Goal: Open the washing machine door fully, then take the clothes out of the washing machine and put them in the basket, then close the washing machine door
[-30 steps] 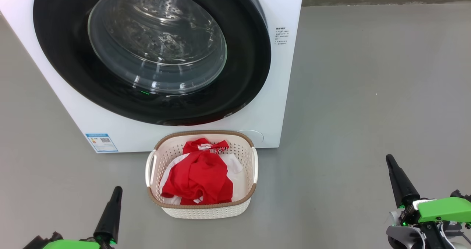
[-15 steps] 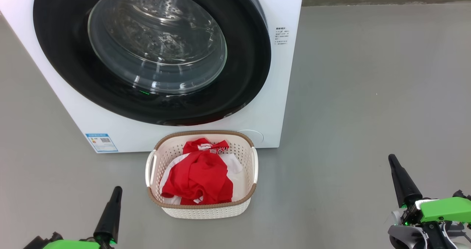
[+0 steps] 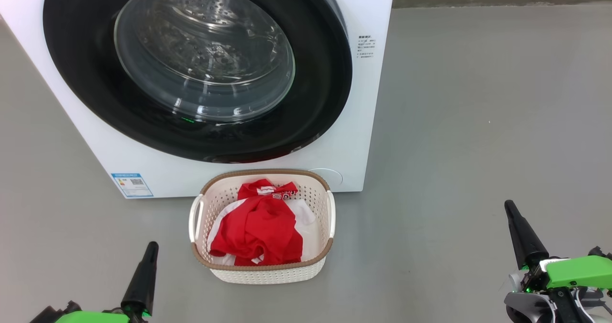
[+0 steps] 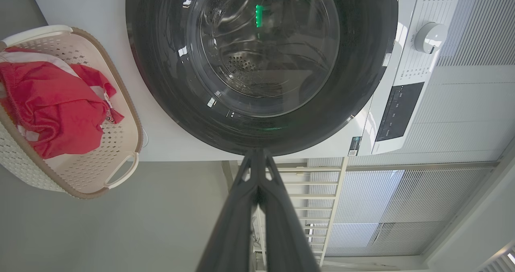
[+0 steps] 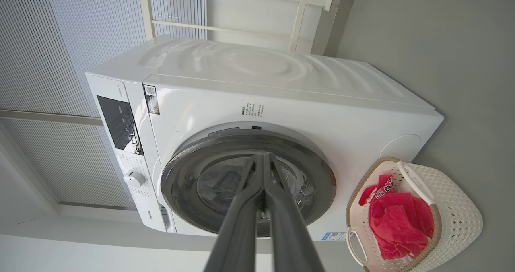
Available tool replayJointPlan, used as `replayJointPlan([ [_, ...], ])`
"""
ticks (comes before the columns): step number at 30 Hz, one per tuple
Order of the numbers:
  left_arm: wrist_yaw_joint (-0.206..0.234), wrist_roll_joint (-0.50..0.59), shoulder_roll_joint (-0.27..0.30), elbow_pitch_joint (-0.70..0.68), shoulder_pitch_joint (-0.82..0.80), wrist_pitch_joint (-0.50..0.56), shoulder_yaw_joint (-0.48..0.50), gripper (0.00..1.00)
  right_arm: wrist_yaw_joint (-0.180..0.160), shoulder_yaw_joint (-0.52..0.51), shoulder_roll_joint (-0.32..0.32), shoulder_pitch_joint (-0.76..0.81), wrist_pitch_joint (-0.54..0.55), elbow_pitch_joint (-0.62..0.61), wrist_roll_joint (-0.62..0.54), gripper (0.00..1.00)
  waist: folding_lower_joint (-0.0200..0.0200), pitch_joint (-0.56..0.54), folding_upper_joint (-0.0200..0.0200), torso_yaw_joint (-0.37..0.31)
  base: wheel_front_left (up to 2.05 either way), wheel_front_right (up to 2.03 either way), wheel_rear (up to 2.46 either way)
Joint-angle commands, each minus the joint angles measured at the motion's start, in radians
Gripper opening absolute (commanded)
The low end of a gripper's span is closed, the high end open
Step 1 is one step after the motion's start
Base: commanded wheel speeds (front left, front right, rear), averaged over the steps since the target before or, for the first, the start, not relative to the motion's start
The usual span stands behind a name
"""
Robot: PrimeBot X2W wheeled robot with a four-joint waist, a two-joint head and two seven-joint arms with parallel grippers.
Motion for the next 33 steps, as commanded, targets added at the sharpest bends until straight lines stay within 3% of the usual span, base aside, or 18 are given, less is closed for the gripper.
replayJointPlan([
  [1,0.001,0.007,0.011,-0.021,-0.04,0.006,0.036,0.0,-0.001,0.019,-0.008,-0.041,0.006,-0.025,-0.008,0.0,0.0,0.0,0.0,0.0,0.0,0.0,0.0],
  [33,0.001,0.012,0.007,-0.02,-0.041,0.011,0.043,0.0,-0.001,0.012,-0.003,-0.041,0.013,-0.024,-0.014,0.0,0.0,0.0,0.0,0.0,0.0,0.0,0.0],
])
